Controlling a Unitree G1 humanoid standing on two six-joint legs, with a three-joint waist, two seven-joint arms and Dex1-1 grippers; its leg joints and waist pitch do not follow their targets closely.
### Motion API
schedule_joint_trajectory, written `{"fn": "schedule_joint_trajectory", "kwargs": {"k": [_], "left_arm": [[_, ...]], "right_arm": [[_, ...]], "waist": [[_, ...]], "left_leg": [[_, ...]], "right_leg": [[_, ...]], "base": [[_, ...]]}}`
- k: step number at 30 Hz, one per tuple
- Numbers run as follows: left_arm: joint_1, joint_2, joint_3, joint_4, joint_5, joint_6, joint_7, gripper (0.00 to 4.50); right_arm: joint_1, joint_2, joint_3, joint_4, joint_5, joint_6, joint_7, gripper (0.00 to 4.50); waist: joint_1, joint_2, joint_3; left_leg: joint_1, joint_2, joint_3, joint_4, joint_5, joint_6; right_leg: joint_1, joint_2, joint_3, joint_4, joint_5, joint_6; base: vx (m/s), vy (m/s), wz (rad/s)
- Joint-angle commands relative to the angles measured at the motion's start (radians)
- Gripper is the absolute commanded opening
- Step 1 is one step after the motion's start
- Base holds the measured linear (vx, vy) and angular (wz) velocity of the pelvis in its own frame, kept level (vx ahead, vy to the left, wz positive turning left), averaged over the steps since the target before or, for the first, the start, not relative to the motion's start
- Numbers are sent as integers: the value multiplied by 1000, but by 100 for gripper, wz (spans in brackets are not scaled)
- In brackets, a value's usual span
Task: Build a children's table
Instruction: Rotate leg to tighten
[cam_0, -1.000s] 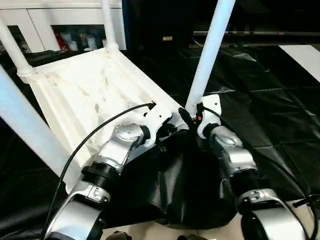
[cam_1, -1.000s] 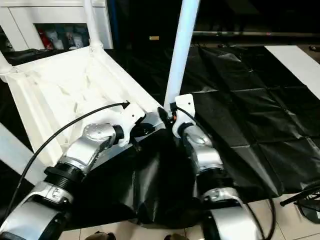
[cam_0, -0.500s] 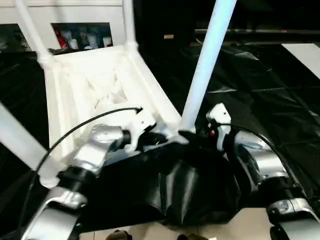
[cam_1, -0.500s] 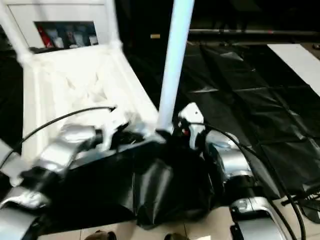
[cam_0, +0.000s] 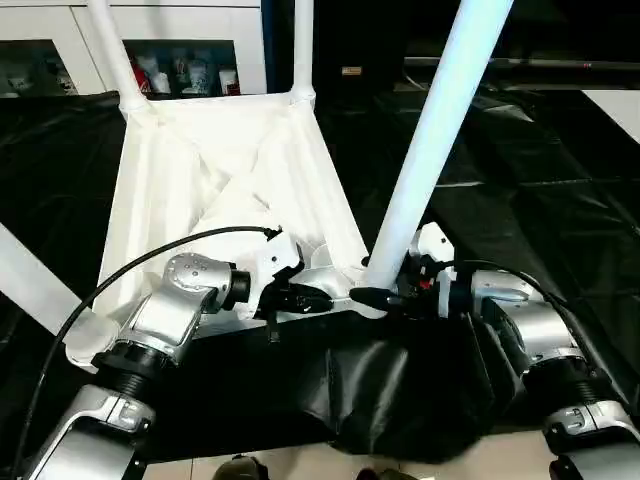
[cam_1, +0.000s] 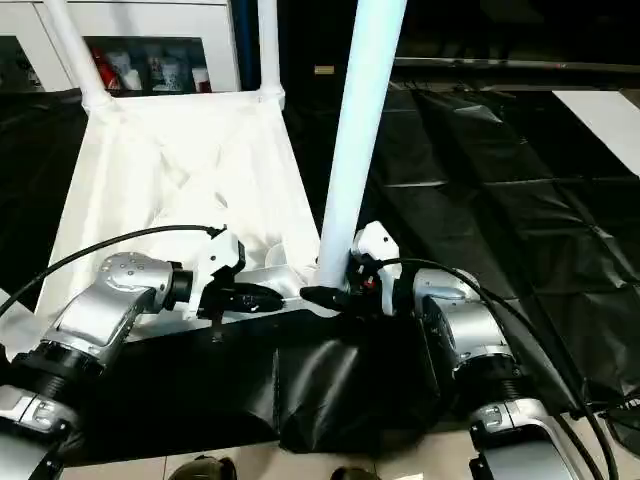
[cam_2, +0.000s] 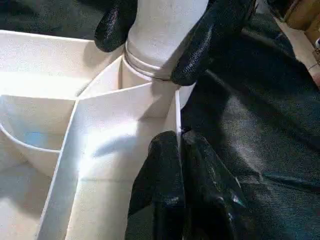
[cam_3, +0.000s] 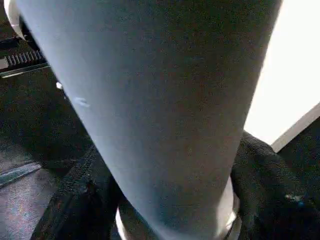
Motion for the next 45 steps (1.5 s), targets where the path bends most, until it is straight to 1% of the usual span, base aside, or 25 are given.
{"fn": "schedule_joint_trajectory", "kwargs": {"k": [1, 7, 9, 10, 11, 14, 15, 16, 17, 18, 19, 20, 21, 23, 24, 25, 30, 32, 33, 34, 36, 38, 39, 43, 45], "left_arm": [[16, -15, -30, -19, -32, 3, -29, 0], [7, -30, -21, 0, -17, -21, 9, 0], [-9, -59, -10, 34, 5, -41, 80, 0], [-9, -59, -10, 34, 5, -41, 80, 0], [-9, -59, -10, 34, 5, -41, 80, 0], [-50, -118, 2, 104, 57, -45, 237, 0], [-67, -148, 4, 130, 74, -39, 301, 0], [-67, -148, 4, 130, 74, -39, 301, 0], [-78, -169, 5, 147, 84, -34, 342, 0], [-87, -190, 6, 159, 91, -27, 380, 0], [-96, -224, 5, 171, 98, -16, 427, 0], [-98, -249, -2, 175, 104, -9, 452, 0], [-98, -249, -2, 175, 104, -9, 452, 0], [-99, -261, -6, 175, 107, -7, 462, 0], [-89, -301, -27, 167, 112, -15, 469, 0], [-88, -303, -29, 166, 112, -16, 469, 0], [-82, -324, -42, 174, 115, -42, 467, 0], [-83, -319, -40, 176, 115, -47, 466, 0], [-84, -316, -39, 176, 114, -50, 463, 0], [-85, -306, -34, 176, 111, -54, 454, 0], [-86, -296, -31, 176, 110, -59, 443, 0], [-86, -284, -26, 174, 108, -61, 428, 0], [-86, -276, -23, 173, 107, -62, 419, 0], [-70, -219, -16, 152, 89, -62, 336, 0], [-65, -204, -14, 148, 83, -72, 309, 0]], "right_arm": [[11, -8, 20, -31, 0, 8, 19, 265], [14, 4, 4, -14, -2, -9, -7, 262], [5, 36, -22, 33, -20, -36, -105, 262], [5, 36, -22, 33, -20, -36, -105, 262], [5, 36, -22, 33, -20, -36, -105, 261], [-12, 102, -67, 110, -48, -35, -331, 261], [-17, 138, -92, 133, -47, -20, -432, 261], [-17, 138, -92, 133, -47, -20, -432, 261], [-20, 163, -110, 147, -45, -8, -501, 261], [-24, 187, -127, 158, -43, 1, -567, 261], [-33, 226, -155, 177, -38, 12, -666, 261], [-43, 255, -169, 191, -33, 13, -725, 261], [-43, 255, -169, 191, -33, 13, -725, 261], [-48, 269, -175, 198, -31, 13, -751, 261], [-58, 313, -167, 205, -35, -9, -775, 261], [-59, 316, -166, 206, -36, -11, -777, 261], [-69, 351, -155, 193, -39, -55, -756, 261], [-71, 351, -158, 185, -30, -59, -746, 261], [-73, 350, -160, 181, -26, -59, -742, 316], [-75, 337, -159, 174, -21, -62, -718, 330], [-77, 323, -156, 168, -19, -63, -696, 336], [-75, 299, -150, 153, -15, -50, -648, 365], [-74, 282, -146, 143, -12, -41, -615, 365], [-8, 86, -51, 10, -34, 28, -340, 365], [16, 34, -41, -40, -17, 45, -266, 365]], "waist": [[3, -5, -69], [4, -7, -72], [2, -8, -71], [1, -8, -69], [0, -8, -68], [-4, -7, -61], [-6, -8, -61], [-6, -6, -61], [-7, -8, -62], [-8, -2, -61], [-9, -4, -62], [-9, -6, -64], [-8, 1, -64], [-8, -3, -67], [-9, -2, -67], [-9, -2, -68], [-10, -3, -64], [-9, -2, -64], [-9, -2, -64], [-9, -5, -65], [-10, -5, -64], [-10, -6, -64], [-10, -7, -65], [-1, -11, -65], [1, -9, -66]], "left_leg": [[13, 67, -24, -52, -69, 126], [12, 66, -24, -48, -46, 138], [12, 65, -25, -48, -53, 134], [12, 65, -25, -49, -63, 130], [12, 65, -26, -50, -76, 124], [16, 65, -28, -58, -141, 82], [17, 64, -30, -60, -156, 64], [18, 65, -30, -61, -157, 55], [18, 64, -31, -63, -165, 43], [18, 64, -31, -63, -168, 42], [20, 65, -31, -64, -166, 36], [17, 63, -31, -64, -155, 34], [18, 64, -32, -64, -152, 36], [16, 62, -31, -61, -132, 49], [14, 61, -29, -59, -116, 65], [13, 60, -28, -58, -112, 69], [14, 61, -29, -61, -138, 76], [14, 61, -29, -62, -143, 75], [14, 62, -29, -61, -142, 74], [14, 62, -29, -61, -139, 76], [14, 62, -29, -62, -139, 80], [13, 61, -29, -61, -142, 84], [12, 60, -28, -59, -132, 91], [10, 59, -27, -52, -93, 131], [12, 61, -26, -51, -98, 141]], "right_leg": [[56, -74, 55, -54, -23, -300], [58, -72, 54, -49, 11, -305], [56, -75, 55, -52, -5, -302], [56, -75, 56, -55, -22, -300], [56, -76, 56, -57, -45, -296], [52, -77, 57, -72, -167, -268], [53, -78, 57, -77, -213, -250], [51, -78, 58, -77, -221, -244], [53, -78, 58, -80, -240, -229], [48, -78, 60, -79, -240, -227], [47, -77, 60, -80, -231, -225], [51, -77, 58, -78, -212, -224], [49, -78, 59, -76, -201, -226], [53, -75, 58, -72, -151, -230], [52, -74, 58, -70, -112, -238], [53, -74, 57, -69, -104, -240], [53, -74, 57, -75, -138, -236], [53, -75, 57, -76, -152, -229], [52, -75, 57, -76, -151, -229], [52, -74, 57, -75, -147, -229], [52, -75, 57, -75, -143, -230], [54, -75, 56, -75, -148, -230], [55, -74, 57, -74, -135, -232], [61, -69, 55, -68, -70, -235], [56, -73, 57, -68, -72, -243]], "base": [[0, 0, 0], [0, 0, 0], [0, 0, 0], [0, 0, 0], [0, 0, 0], [0, 0, 0], [0, 0, 0], [0, 0, 0], [0, 0, 0], [0, 0, 0], [0, 0, 0], [0, 0, 0], [0, 0, 0], [0, 0, 0], [0, 0, 0], [0, 0, 0], [0, 0, 0], [0, 0, 0], [0, 0, 0], [0, 0, 0], [0, 0, 0], [0, 0, 0], [0, 0, 0], [0, 0, 0], [0, 0, 0]]}}
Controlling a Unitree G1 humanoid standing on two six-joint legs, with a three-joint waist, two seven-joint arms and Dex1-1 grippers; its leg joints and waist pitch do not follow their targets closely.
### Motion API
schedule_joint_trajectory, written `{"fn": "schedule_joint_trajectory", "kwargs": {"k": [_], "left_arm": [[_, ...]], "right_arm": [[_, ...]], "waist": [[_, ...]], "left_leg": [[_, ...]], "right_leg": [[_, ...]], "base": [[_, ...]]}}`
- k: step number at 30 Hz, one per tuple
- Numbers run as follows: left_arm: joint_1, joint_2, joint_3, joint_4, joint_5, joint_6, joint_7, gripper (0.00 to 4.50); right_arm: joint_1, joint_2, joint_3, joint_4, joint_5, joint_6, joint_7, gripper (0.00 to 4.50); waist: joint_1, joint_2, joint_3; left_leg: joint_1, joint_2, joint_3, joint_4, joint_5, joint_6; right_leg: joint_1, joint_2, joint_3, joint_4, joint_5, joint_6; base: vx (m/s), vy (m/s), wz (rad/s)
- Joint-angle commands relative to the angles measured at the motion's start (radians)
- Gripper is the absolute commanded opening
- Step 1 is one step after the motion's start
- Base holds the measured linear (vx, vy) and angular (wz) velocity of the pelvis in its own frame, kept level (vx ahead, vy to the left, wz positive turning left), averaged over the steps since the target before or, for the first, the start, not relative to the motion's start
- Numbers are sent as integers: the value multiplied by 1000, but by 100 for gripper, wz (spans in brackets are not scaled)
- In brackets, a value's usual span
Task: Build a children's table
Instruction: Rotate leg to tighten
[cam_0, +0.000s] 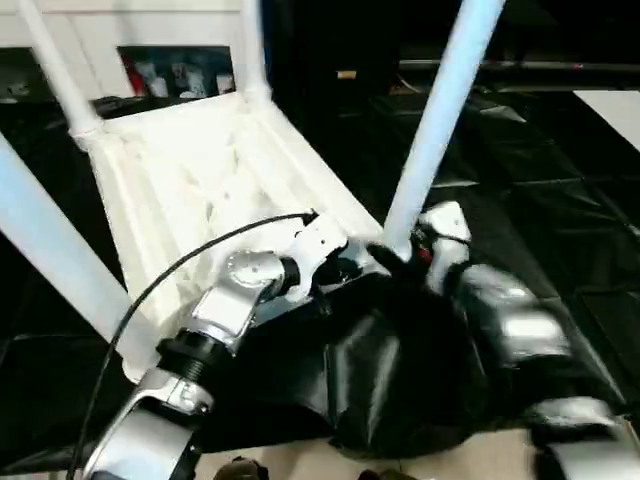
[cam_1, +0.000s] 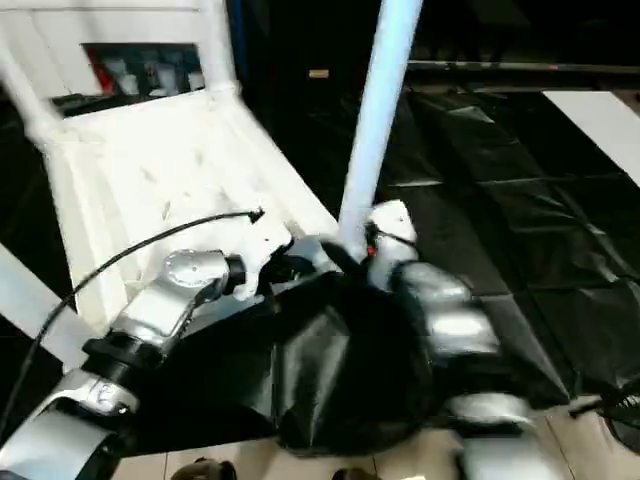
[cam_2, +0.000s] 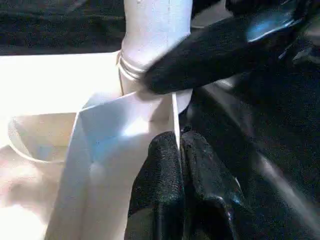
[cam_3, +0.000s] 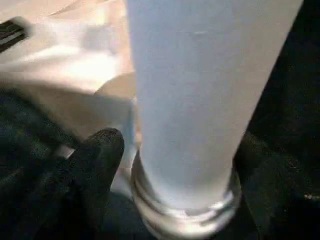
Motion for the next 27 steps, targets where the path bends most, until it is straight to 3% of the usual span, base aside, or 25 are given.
{"fn": "schedule_joint_trajectory", "kwargs": {"k": [1, 6, 12, 21, 27], "left_arm": [[26, -3, -13, 7, -34, -32, -40, 0], [42, 40, -16, -20, -62, -35, -149, 0], [43, 71, -22, -33, -79, -28, -214, 0], [38, 83, -18, -25, -81, -40, -236, 0], [37, 84, -21, -27, -68, -110, -230, 0]], "right_arm": [[27, -26, 45, -72, 20, 29, 119, 365], [82, -137, 46, -164, 44, 59, 252, 365], [122, -205, 57, -240, 73, 101, 330, 365], [158, -271, 29, -286, 75, 127, 348, 365], [179, -293, 23, -331, 86, 148, 361, 365]], "waist": [[1, -14, -63], [2, -9, -60], [7, -9, -63], [10, -10, -65], [17, -10, -68]], "left_leg": [[7, 60, -26, -54, -109, 141], [11, 64, -29, -60, -157, 113], [8, 65, -29, -56, -135, 120], [9, 64, -29, -54, -134, 117], [7, 64, -29, -51, -116, 131]], "right_leg": [[54, -72, 55, -71, -100, -243], [50, -74, 55, -83, -205, -230], [52, -75, 55, -77, -162, -241], [52, -74, 53, -77, -163, -246], [55, -74, 53, -72, -125, -248]], "base": [[0, 0, 0], [0, 0, 0], [0, 0, 0], [0, 0, 0], [0, 0, 0]]}}
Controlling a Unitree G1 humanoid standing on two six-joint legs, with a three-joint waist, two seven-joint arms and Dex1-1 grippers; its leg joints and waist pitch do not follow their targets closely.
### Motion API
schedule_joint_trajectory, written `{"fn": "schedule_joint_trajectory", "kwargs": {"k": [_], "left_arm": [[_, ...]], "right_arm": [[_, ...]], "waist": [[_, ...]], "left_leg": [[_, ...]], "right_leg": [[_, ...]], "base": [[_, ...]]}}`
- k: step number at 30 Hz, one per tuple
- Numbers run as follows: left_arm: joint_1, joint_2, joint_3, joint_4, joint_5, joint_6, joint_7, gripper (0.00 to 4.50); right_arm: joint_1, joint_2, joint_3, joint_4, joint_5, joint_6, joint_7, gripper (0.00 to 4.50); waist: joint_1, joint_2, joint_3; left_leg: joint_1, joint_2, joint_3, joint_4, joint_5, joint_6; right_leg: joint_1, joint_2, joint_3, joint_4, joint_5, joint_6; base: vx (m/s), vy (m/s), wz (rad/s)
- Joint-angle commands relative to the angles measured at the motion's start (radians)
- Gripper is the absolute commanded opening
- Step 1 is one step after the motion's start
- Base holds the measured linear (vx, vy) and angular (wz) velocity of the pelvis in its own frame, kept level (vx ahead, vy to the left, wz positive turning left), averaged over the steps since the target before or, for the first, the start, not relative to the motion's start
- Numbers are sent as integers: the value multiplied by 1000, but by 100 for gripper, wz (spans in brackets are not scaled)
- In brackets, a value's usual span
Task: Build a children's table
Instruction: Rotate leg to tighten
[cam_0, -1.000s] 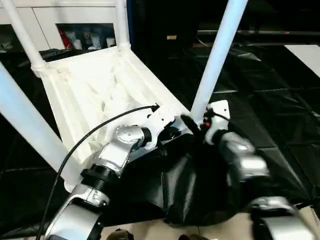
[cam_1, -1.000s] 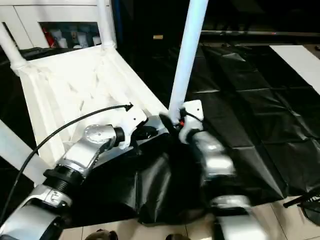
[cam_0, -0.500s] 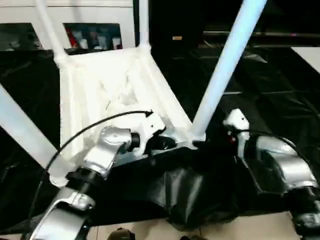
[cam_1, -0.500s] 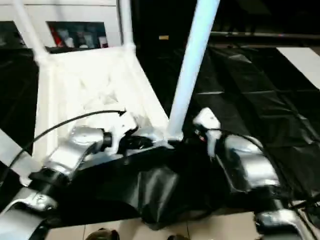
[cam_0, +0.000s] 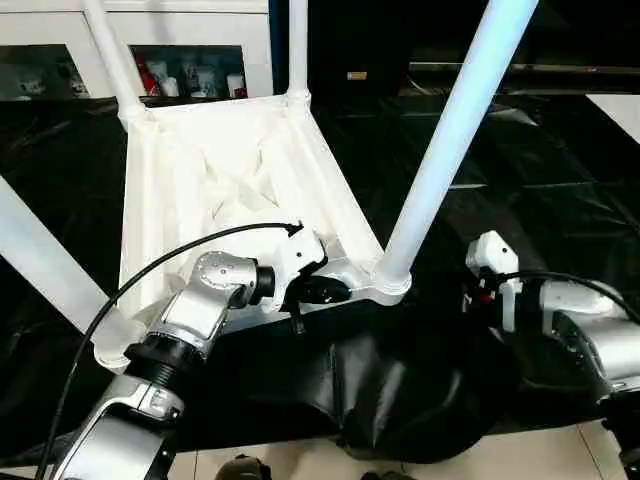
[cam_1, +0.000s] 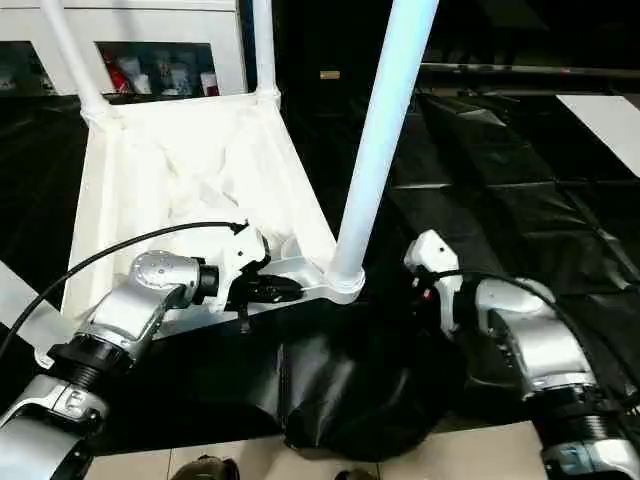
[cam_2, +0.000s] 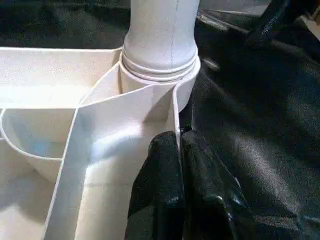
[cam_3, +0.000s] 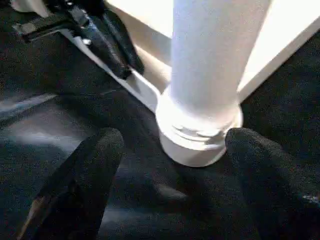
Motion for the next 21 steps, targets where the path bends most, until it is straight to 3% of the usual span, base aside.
{"fn": "schedule_joint_trajectory", "kwargs": {"k": [1, 3, 11, 12, 14, 15, 17, 18, 19, 20, 21], "left_arm": [[4, -14, -3, 1, -8, -59, 9, 0], [0, -24, 11, -17, -24, -65, 15, 55], [33, -2, 45, -146, -78, 4, 8, 104], [64, 22, 50, -225, -99, 52, -3, 134], [81, 34, 52, -265, -111, 77, -9, 144], [116, 54, 54, -340, -132, 130, -18, 144], [137, 63, 54, -381, -147, 162, -23, 177], [178, 78, 54, -457, -175, 215, -25, 177], [203, 88, 51, -502, -194, 248, -24, 191], [210, 91, 50, -514, -198, 256, -24, 191], [266, 107, 48, -598, -226, 302, -13, 197]], "right_arm": [[14, -21, -14, -28, 9, 11, 13, 365], [41, -36, -8, -63, 17, 23, 26, 375], [110, -62, -13, -150, 44, 63, 33, 375], [122, -53, -13, -167, 54, 72, 31, 375], [127, -48, -9, -175, 57, 74, 27, 375], [129, -29, 3, -179, 57, 73, 16, 375], [127, -16, 10, -180, 57, 74, 11, 375], [124, 7, 24, -184, 55, 75, 1, 375], [117, 23, 30, -179, 58, 75, -9, 375], [116, 27, 32, -177, 58, 75, -11, 375], [92, 65, 46, -153, 60, 68, -29, 375]], "waist": [[2, -15, -70], [6, -14, -71], [6, -10, -74], [5, -4, -73], [1, -3, -73], [2, 5, -74], [-1, 4, -73], [0, 9, -72], [-1, 10, -66], [-2, 10, -68], [-4, 9, -63]], "left_leg": [[9, 66, -29, -53, -116, 131], [10, 66, -28, -52, -115, 130], [6, 68, -32, -50, -112, 131], [5, 66, -32, -49, -114, 130], [5, 70, -33, -52, -121, 121], [8, 69, -32, -51, -124, 118], [9, 70, -31, -52, -133, 110], [11, 71, -32, -53, -146, 100], [9, 71, -32, -56, -158, 95], [10, 72, -34, -57, -159, 88], [10, 70, -32, -58, -169, 86]], "right_leg": [[54, -74, 53, -71, -126, -247], [54, -74, 53, -72, -129, -246], [58, -76, 52, -65, -88, -261], [57, -75, 51, -65, -91, -263], [59, -75, 51, -64, -92, -268], [56, -74, 51, -63, -93, -270], [54, -72, 51, -64, -96, -279], [54, -73, 52, -66, -111, -281], [51, -71, 52, -68, -127, -278], [53, -72, 52, -65, -126, -279], [48, -69, 53, -70, -147, -272]], "base": [[0, 0, 0], [0, 0, 0], [0, 0, 0], [0, 0, 0], [0, 0, 0], [0, 0, 0], [0, 0, 0], [0, 0, 0], [0, 0, 0], [0, 0, 0], [0, 0, 0]]}}
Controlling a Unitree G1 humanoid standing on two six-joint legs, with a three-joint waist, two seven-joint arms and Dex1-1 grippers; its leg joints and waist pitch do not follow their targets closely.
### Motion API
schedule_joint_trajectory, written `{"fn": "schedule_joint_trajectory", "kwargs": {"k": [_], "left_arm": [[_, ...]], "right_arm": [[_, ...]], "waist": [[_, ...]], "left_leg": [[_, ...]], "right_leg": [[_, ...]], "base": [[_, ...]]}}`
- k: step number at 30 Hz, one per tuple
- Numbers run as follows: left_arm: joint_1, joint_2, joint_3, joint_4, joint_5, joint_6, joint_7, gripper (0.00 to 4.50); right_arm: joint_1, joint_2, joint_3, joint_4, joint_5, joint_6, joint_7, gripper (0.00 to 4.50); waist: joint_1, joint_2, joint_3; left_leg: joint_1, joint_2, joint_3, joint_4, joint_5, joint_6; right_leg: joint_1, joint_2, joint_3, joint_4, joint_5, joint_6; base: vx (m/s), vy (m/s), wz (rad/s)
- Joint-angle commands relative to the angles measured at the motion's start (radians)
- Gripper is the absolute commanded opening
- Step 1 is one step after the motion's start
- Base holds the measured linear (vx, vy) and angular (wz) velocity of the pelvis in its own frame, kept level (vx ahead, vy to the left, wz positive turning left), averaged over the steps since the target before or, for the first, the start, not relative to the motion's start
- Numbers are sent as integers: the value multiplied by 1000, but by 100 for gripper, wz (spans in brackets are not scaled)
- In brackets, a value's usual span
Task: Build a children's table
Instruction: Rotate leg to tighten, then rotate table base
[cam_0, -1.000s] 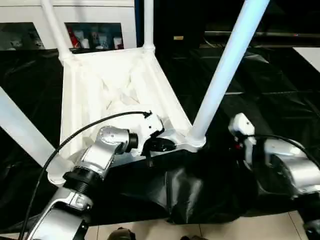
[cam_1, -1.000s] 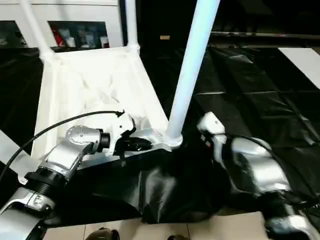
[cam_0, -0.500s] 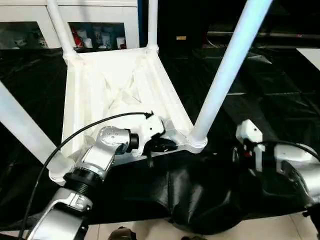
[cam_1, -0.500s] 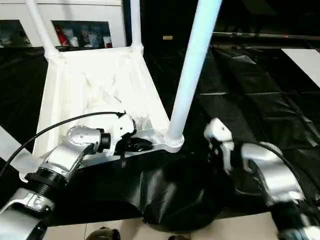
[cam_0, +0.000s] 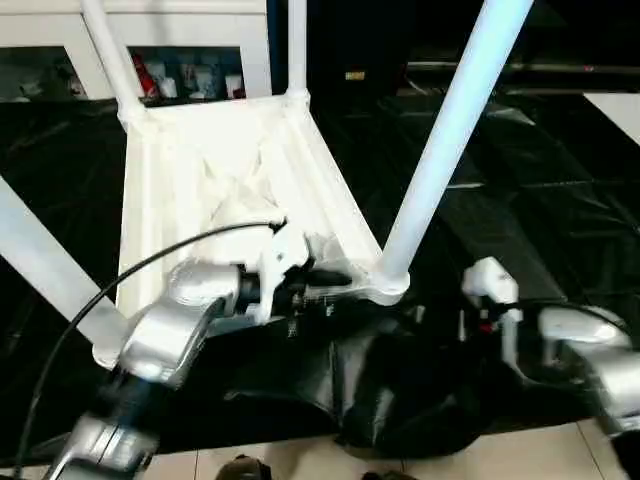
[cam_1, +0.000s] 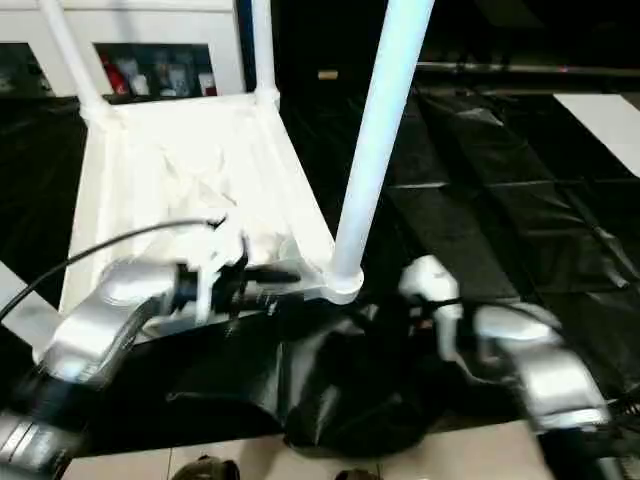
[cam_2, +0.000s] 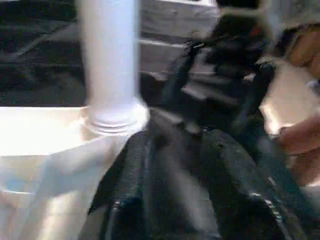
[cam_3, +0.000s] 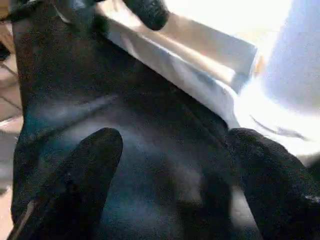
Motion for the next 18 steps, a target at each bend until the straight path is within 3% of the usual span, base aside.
{"fn": "schedule_joint_trajectory", "kwargs": {"k": [1, 2, 3, 8, 11, 12, 13, 14, 15, 16, 18], "left_arm": [[54, 16, -9, -111, -37, 67, 16, 207], [68, 18, -7, -129, -40, 76, 24, 207], [94, 27, -5, -156, -42, 88, 31, 230], [211, 66, 14, -295, -67, 162, 59, 267], [294, 95, 58, -385, -95, 217, 86, 292], [335, 115, 81, -427, -109, 240, 108, 292], [337, 116, 83, -429, -109, 241, 109, 302], [382, 141, 118, -453, -117, 247, 116, 308], [411, 159, 141, -466, -118, 246, 115, 323], [435, 176, 160, -475, -119, 245, 109, 336], [486, 215, 199, -504, -126, 246, 92, 346]], "right_arm": [[-33, 28, 16, 14, 11, -4, -24, 375], [-40, 36, 20, 20, 9, -6, -26, 375], [-56, 50, 27, 37, 3, -8, -33, 375], [-135, 115, 38, 147, -59, -49, -104, 375], [-194, 148, 30, 245, -99, -87, -182, 375], [-221, 158, 27, 292, -115, -108, -221, 375], [-222, 159, 27, 295, -116, -109, -223, 375], [-253, 170, 16, 351, -127, -130, -269, 375], [-274, 176, 7, 388, -135, -146, -300, 375], [-293, 182, -2, 422, -143, -159, -331, 375], [-329, 197, -28, 485, -151, -182, -397, 375]], "waist": [[-4, 1, -56], [-3, 2, -58], [-7, 0, -50], [-15, 3, -39], [-24, -3, -25], [-24, -1, -23], [-25, -3, -15], [-27, -10, -10], [-28, -10, -6], [-32, -8, -5], [-35, -8, 0]], "left_leg": [[5, 68, -33, -72, -178, 81], [8, 68, -34, -70, -188, 75], [10, 67, -32, -72, -203, 69], [12, 65, -34, -79, -237, 46], [8, 63, -36, -86, -252, 32], [15, 64, -33, -85, -260, 27], [11, 62, -36, -89, -268, 25], [11, 61, -34, -90, -272, 26], [16, 61, -33, -90, -281, 24], [11, 60, -37, -92, -277, 21], [15, 61, -33, -92, -257, 21]], "right_leg": [[49, -70, 54, -74, -170, -266], [49, -70, 54, -73, -183, -262], [43, -68, 56, -79, -212, -252], [37, -67, 60, -88, -295, -211], [33, -65, 60, -90, -328, -205], [27, -64, 62, -91, -332, -203], [28, -64, 62, -92, -351, -195], [26, -62, 63, -96, -363, -189], [20, -63, 64, -98, -373, -186], [24, -65, 63, -94, -381, -183], [19, -61, 66, -94, -345, -185]], "base": [[0, 0, 0], [0, 0, 0], [0, 0, 0], [0, 0, 0], [0, 0, 0], [0, 0, 0], [0, 0, 0], [0, 0, 0], [0, 0, 0], [0, 0, 0], [0, 0, 0]]}}
